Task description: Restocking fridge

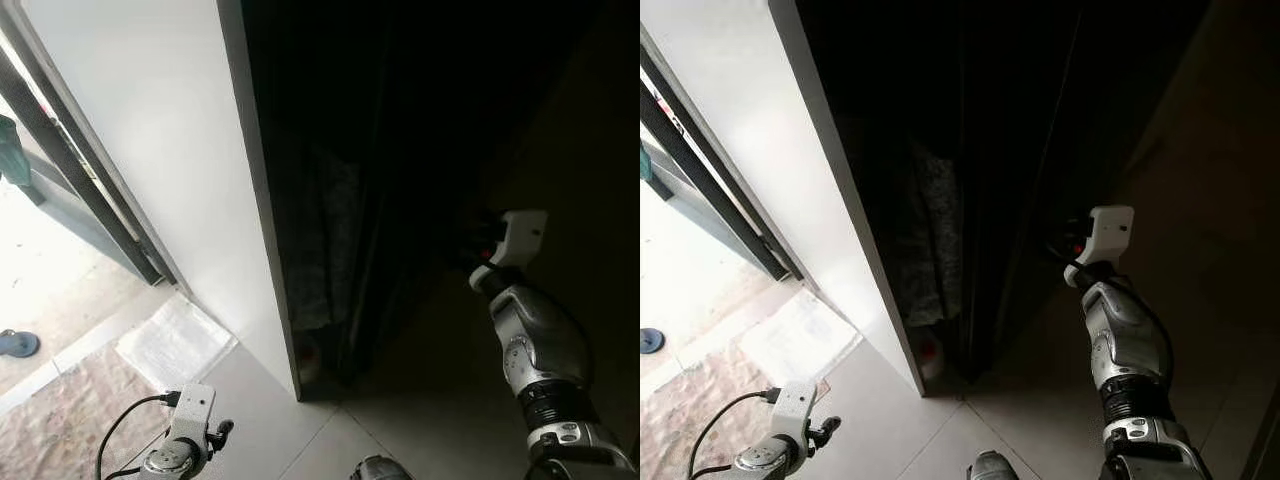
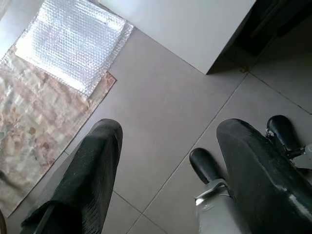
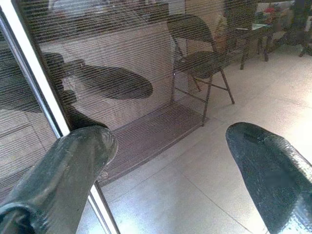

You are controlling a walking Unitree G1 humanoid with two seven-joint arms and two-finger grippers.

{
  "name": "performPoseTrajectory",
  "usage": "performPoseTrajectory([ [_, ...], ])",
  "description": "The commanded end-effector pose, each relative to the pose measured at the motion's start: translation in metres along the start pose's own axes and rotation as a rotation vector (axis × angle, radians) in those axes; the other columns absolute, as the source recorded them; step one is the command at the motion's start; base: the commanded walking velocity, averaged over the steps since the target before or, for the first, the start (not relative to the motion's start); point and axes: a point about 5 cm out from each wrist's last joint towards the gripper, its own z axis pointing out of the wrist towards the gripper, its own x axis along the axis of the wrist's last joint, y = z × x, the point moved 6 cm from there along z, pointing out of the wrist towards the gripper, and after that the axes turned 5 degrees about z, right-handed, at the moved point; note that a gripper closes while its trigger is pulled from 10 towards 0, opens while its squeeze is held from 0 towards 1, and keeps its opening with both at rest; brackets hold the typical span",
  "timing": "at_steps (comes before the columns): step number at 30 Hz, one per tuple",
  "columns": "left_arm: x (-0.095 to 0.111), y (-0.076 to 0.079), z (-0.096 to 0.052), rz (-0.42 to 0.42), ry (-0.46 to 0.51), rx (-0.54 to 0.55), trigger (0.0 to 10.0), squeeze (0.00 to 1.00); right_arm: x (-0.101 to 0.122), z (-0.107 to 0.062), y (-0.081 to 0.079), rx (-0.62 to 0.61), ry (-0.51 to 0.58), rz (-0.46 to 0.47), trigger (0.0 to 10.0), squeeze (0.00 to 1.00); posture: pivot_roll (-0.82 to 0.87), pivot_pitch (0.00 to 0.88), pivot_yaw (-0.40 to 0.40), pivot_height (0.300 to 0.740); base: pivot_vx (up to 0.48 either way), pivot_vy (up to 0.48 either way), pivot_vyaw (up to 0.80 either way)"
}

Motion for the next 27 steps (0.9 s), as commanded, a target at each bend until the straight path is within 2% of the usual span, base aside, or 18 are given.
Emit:
performPoseTrajectory([
  [1, -0.006, 0.003, -0.001, 0.005, -0.017, -0.005, 10.0, 0.00, 0.027, 0.020, -0.045, 0.178, 0.076, -0.039, 10.0, 0.00, -0.26, 0.105, 0.045, 0.740, 0.000, 0.000, 0.00],
  [6, -0.002, 0.006, 0.000, 0.009, -0.002, -0.012, 10.0, 0.00, 0.025, 0.018, -0.036, 0.151, 0.065, -0.057, 10.0, 0.00, -0.26, 0.106, 0.046, 0.740, 0.000, 0.000, 0.00],
  [9, -0.002, 0.006, 0.000, 0.009, -0.001, -0.012, 10.0, 0.00, 0.022, 0.010, -0.015, 0.072, 0.057, -0.059, 10.0, 0.00, -0.26, 0.109, 0.043, 0.740, 0.000, 0.000, 0.00],
  [12, -0.002, 0.006, 0.000, 0.008, -0.001, -0.012, 10.0, 0.00, 0.012, -0.007, 0.013, -0.026, 0.034, -0.053, 10.0, 0.00, -0.26, 0.116, 0.039, 0.740, 0.000, 0.000, 0.00],
  [13, -0.003, 0.006, -0.001, 0.007, -0.001, -0.012, 10.0, 0.00, 0.003, -0.020, 0.032, -0.101, 0.015, -0.048, 10.0, 0.00, -0.26, 0.119, 0.039, 0.740, 0.000, 0.000, 0.00],
  [16, -0.003, 0.007, -0.001, 0.006, 0.000, -0.012, 10.0, 0.00, -0.009, -0.044, 0.066, -0.242, -0.012, -0.051, 10.0, 0.00, -0.26, 0.124, 0.039, 0.740, 0.000, 0.000, 0.00],
  [17, -0.003, 0.007, -0.001, 0.007, 0.000, -0.012, 10.0, 0.00, -0.015, -0.062, 0.088, -0.344, -0.023, -0.049, 10.0, 0.00, -0.26, 0.126, 0.038, 0.740, 0.000, 0.000, 0.00],
  [18, -0.003, 0.007, -0.001, 0.007, 0.000, -0.012, 10.0, 0.00, -0.015, -0.062, 0.088, -0.344, -0.023, -0.049, 10.0, 0.00, -0.26, 0.126, 0.038, 0.740, 0.000, 0.000, 0.00],
  [20, -0.002, 0.007, -0.001, 0.009, 0.005, -0.012, 10.0, 0.00, -0.024, -0.096, 0.126, -0.546, -0.043, -0.071, 10.0, 0.00, -0.26, 0.132, 0.038, 0.740, 0.000, 0.000, 0.00],
  [21, -0.002, 0.006, -0.001, 0.009, 0.007, -0.011, 10.0, 0.00, -0.026, -0.105, 0.135, -0.595, -0.046, -0.066, 10.0, 0.00, -0.26, 0.132, 0.038, 0.740, 0.000, 0.000, 0.00],
  [22, -0.002, 0.006, -0.001, 0.009, 0.007, -0.011, 10.0, 0.00, -0.026, -0.105, 0.135, -0.595, -0.046, -0.066, 10.0, 0.00, -0.26, 0.132, 0.038, 0.740, 0.000, 0.000, 0.00],
  [24, -0.001, 0.006, -0.001, 0.010, 0.011, -0.011, 10.0, 0.00, -0.036, -0.127, 0.152, -0.700, -0.069, -0.046, 10.0, 0.00, -0.27, 0.134, 0.039, 0.740, 0.000, 0.000, 0.00],
  [25, -0.001, 0.006, -0.001, 0.010, 0.011, -0.011, 10.0, 0.00, -0.036, -0.127, 0.152, -0.700, -0.069, -0.046, 10.0, 0.00, -0.27, 0.134, 0.039, 0.740, 0.000, 0.000, 0.00],
  [26, 0.000, 0.006, -0.001, 0.012, 0.016, -0.011, 10.0, 0.00, -0.054, -0.143, 0.159, -0.756, -0.124, -0.007, 10.0, 0.00, -0.27, 0.135, 0.039, 0.740, 0.000, 0.000, 0.00],
  [27, 0.001, 0.006, -0.001, 0.012, 0.020, -0.012, 10.0, 0.00, -0.074, -0.152, 0.157, -0.763, -0.189, 0.028, 10.0, 0.00, -0.27, 0.134, 0.038, 0.740, 0.000, 0.000, 0.00],
])
